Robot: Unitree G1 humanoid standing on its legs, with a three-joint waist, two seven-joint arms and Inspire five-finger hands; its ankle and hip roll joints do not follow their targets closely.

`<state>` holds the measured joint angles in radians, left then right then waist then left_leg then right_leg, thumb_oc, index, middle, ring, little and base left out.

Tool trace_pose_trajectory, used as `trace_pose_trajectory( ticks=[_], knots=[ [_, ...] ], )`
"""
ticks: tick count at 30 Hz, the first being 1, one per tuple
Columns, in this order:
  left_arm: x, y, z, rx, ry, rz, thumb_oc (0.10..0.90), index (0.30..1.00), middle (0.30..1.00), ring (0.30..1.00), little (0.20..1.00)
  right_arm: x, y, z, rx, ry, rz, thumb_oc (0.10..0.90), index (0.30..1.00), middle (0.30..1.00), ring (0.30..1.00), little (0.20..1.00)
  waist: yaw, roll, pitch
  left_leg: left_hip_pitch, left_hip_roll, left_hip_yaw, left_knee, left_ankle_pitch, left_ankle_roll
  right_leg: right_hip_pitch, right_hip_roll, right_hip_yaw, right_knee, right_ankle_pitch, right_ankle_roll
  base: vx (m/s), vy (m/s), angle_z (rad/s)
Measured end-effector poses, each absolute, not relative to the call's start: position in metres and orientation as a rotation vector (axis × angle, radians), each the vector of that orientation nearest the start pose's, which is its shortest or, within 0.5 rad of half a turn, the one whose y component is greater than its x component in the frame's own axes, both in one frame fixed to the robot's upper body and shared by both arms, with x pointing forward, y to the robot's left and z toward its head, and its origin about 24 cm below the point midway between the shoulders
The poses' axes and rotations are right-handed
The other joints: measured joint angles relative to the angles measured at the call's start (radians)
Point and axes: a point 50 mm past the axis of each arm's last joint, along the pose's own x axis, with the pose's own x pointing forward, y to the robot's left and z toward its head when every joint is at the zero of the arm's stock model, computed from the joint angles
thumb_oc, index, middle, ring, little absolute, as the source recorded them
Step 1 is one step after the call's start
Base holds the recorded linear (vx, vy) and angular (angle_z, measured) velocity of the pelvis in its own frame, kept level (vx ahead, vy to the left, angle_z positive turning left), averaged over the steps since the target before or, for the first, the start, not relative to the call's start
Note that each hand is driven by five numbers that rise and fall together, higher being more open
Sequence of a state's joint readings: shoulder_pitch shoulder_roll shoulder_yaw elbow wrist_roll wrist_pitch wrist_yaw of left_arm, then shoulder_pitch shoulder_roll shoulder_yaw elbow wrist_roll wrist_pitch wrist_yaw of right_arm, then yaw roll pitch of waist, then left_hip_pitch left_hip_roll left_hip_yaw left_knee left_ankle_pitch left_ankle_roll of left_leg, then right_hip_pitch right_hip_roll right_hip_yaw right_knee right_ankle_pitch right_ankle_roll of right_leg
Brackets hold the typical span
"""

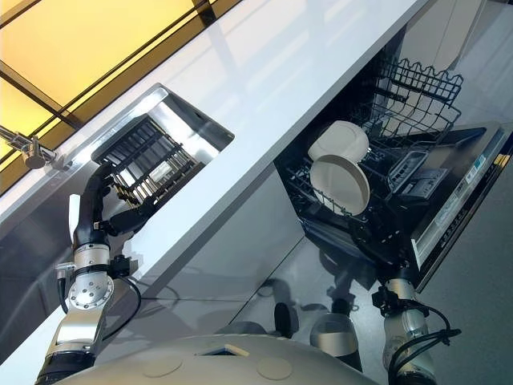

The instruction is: Pick up plates and place into dishwasher.

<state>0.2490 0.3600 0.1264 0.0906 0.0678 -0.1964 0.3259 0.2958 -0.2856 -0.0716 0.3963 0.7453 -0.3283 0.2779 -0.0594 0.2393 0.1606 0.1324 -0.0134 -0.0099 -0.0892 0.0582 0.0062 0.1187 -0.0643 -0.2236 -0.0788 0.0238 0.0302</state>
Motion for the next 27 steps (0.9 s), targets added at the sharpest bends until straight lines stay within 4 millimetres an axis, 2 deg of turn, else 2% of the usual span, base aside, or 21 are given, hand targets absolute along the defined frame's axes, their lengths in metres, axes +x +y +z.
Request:
trace_pose_trajectory(
  ticks=[4, 11, 16, 20, 23, 24, 27],
  knots=[
    [0.188, 0.271, 0.018, 0.463, 0.061, 0.418, 0.8, 0.9, 0.9, 0.9, 0.9, 0.162, -0.257, -0.048, 0.414, 0.209, -0.16, 0.8, 0.9, 0.9, 0.9, 0.9, 0.016, 0.006, 0.001, 0.009, 0.0, 0.002, 0.0, -0.001, -0.001, 0.011, -0.005, -0.02, -0.006, 0.002, 0.002, 0.06, 0.093, -0.03],
    [0.195, 0.256, 0.015, 0.423, 0.044, 0.409, 0.8, 0.9, 0.9, 0.9, 0.9, 0.184, -0.249, -0.042, 0.401, 0.209, -0.122, 0.8, 0.9, 0.9, 0.9, 0.9, 0.075, 0.015, 0.001, 0.02, -0.007, -0.001, 0.001, -0.001, -0.002, 0.028, -0.018, -0.048, -0.01, 0.004, 0.005, 0.07, 0.107, 0.0],
    [0.205, 0.247, 0.011, 0.389, 0.034, 0.409, 0.8, 0.9, 0.9, 0.9, 0.9, 0.211, -0.237, -0.032, 0.284, 0.214, -0.13, 0.8, 0.9, 0.9, 0.9, 0.9, 0.116, 0.016, 0.001, 0.02, -0.021, -0.021, 0.02, 0.0, -0.002, 0.05, -0.033, -0.068, -0.01, 0.002, 0.008, 0.08, 0.127, 0.11],
    [0.21, 0.241, 0.008, 0.381, 0.042, 0.367, 0.8, 0.9, 0.9, 0.9, 0.9, 0.238, -0.229, -0.024, 0.261, 0.226, -0.166, 0.8, 0.9, 0.9, 0.9, 0.9, 0.148, 0.015, 0.002, 0.028, -0.042, -0.053, 0.045, 0.0, -0.002, 0.09, -0.053, -0.099, -0.01, -0.006, 0.019, 0.12, 0.121, 0.21],
    [0.214, 0.239, 0.007, 0.378, 0.048, 0.323, 0.8, 0.9, 0.9, 0.9, 0.9, 0.258, -0.231, -0.023, 0.272, 0.258, -0.212, 0.8, 0.9, 0.9, 0.9, 0.9, 0.177, 0.014, 0.003, 0.047, -0.051, -0.08, 0.049, 0.0, -0.002, 0.121, -0.059, -0.122, -0.009, -0.011, 0.026, 0.13, 0.098, 0.26],
    [0.213, 0.24, 0.006, 0.379, 0.057, 0.316, 0.8, 0.9, 0.9, 0.9, 0.9, 0.257, -0.24, -0.024, 0.278, 0.267, -0.229, 0.8, 0.9, 0.9, 0.9, 0.9, 0.182, 0.011, 0.005, 0.054, -0.054, -0.083, 0.05, 0.0, -0.002, 0.132, -0.062, -0.128, -0.009, -0.012, 0.028, 0.11, 0.056, 0.21],
    [0.217, 0.239, 0.006, 0.375, 0.064, 0.272, 0.8, 0.9, 0.9, 0.9, 0.9, 0.258, -0.249, -0.023, 0.252, 0.291, -0.227, 0.8, 0.9, 0.9, 0.9, 0.9, 0.194, -0.002, 0.008, 0.073, -0.057, -0.107, 0.05, 0.0, -0.002, 0.157, -0.062, -0.143, -0.01, -0.013, 0.029, 0.13, 0.041, 0.13]
  ],
)
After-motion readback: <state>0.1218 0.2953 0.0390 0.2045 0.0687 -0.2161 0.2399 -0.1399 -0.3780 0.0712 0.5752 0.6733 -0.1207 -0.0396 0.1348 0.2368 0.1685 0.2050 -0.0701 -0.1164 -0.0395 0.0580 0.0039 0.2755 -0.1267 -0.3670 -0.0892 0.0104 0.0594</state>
